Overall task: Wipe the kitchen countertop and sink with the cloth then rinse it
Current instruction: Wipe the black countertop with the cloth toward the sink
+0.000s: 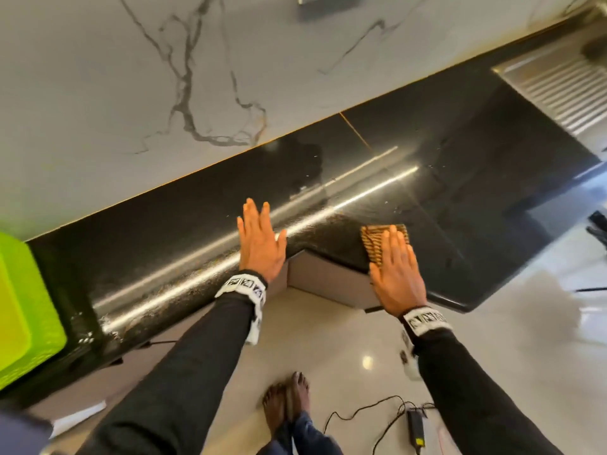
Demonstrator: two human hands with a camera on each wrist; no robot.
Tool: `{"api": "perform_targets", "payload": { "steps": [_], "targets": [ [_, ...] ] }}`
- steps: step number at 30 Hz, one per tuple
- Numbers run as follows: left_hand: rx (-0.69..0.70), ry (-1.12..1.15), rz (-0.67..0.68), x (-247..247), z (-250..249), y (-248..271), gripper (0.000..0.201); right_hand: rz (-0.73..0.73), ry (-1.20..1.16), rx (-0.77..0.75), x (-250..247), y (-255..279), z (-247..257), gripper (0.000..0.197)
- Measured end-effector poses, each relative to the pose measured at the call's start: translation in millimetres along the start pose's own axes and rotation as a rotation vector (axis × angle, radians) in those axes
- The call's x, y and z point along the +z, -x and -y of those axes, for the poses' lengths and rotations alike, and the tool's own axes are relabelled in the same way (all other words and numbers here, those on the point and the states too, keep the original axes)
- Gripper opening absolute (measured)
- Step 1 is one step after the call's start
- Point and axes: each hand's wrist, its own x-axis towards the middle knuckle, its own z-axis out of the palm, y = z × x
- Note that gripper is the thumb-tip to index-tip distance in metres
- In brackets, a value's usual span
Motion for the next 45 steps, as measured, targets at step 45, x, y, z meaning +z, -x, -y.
{"api": "perform_targets", "payload": {
  "steps": [45],
  "targets": [
    [-0.138,-0.277,-0.045,31,-23,-21,0.076,0.102,0.035,-0.132,-25,27,-141,0.068]
  ]
}}
